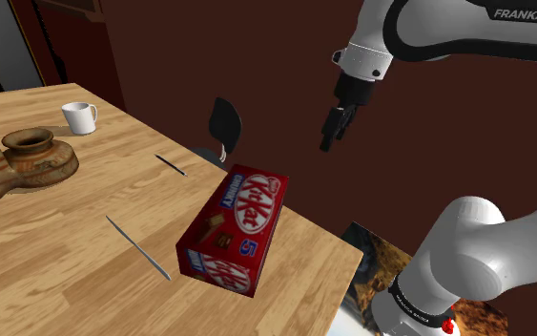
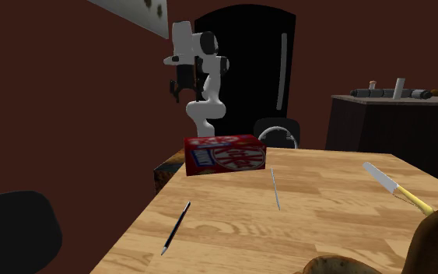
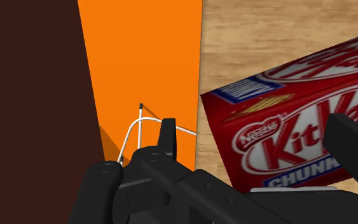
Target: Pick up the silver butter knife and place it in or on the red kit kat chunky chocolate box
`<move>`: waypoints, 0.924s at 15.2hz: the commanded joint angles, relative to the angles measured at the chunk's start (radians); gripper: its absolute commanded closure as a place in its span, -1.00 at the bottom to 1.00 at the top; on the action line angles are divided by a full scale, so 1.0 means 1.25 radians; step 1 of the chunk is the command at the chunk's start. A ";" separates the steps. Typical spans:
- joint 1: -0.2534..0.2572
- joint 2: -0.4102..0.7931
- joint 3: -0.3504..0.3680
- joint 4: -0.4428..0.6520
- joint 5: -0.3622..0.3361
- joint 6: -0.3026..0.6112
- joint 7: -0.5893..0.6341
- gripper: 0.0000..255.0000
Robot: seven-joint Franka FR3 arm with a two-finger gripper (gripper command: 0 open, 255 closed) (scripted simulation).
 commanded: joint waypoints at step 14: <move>0.051 0.279 0.206 0.098 0.065 0.164 0.218 -1.00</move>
